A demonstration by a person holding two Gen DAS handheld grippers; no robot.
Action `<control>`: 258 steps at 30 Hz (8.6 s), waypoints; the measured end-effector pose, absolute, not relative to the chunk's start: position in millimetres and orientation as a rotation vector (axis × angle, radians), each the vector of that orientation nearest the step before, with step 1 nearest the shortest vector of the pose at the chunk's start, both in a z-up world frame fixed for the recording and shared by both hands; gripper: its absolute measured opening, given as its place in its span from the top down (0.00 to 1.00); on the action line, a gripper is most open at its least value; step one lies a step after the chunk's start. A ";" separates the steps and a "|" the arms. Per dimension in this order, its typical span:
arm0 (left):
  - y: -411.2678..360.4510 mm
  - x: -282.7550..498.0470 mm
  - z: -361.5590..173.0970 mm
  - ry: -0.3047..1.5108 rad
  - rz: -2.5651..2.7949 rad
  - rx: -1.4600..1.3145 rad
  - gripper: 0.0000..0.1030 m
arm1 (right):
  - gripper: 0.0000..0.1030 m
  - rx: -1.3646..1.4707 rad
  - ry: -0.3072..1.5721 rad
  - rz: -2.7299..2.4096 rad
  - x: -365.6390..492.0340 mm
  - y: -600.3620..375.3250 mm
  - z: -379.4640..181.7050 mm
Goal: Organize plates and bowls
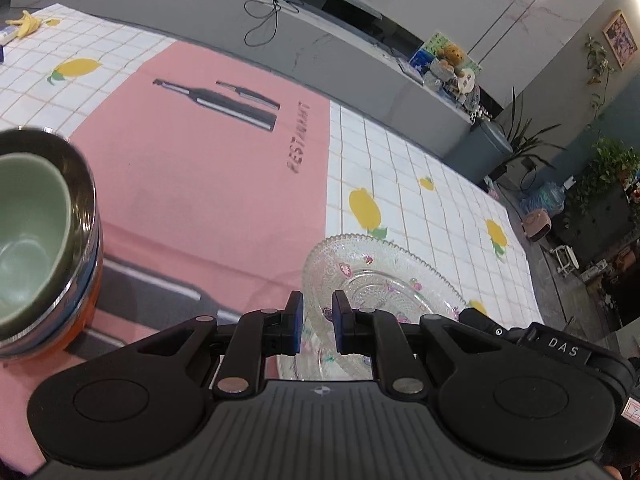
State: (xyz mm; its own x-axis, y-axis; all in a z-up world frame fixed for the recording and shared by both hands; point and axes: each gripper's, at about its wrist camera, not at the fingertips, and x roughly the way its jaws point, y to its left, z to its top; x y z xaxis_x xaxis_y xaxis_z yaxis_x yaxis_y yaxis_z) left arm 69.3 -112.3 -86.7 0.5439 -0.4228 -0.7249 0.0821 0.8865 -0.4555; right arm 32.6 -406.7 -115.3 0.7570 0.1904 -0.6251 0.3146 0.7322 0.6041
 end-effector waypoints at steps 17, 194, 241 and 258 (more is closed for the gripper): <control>-130.9 65.2 -104.2 0.986 -0.327 -0.261 0.84 | 0.94 0.653 0.846 -0.159 31.1 -400.9 -133.5; -154.6 78.3 -78.6 1.124 -0.359 -0.230 0.59 | 0.56 0.811 1.059 0.054 52.0 -414.4 -122.0; -102.0 -39.8 72.2 0.468 -0.227 0.186 0.45 | 0.15 0.167 0.550 -0.079 -46.7 -322.8 50.8; -79.5 -86.2 62.9 0.337 -0.130 0.226 0.15 | 0.04 -0.002 0.322 -0.120 -141.7 -266.4 58.7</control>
State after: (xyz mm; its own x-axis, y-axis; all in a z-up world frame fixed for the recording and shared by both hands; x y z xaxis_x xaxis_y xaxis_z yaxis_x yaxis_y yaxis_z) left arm -86.2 -79.5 62.9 0.9357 -0.0885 -0.3415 0.1635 0.9666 0.1976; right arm -141.7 -266.4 58.7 0.9415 -0.1176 -0.3159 0.1171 0.9929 -0.0207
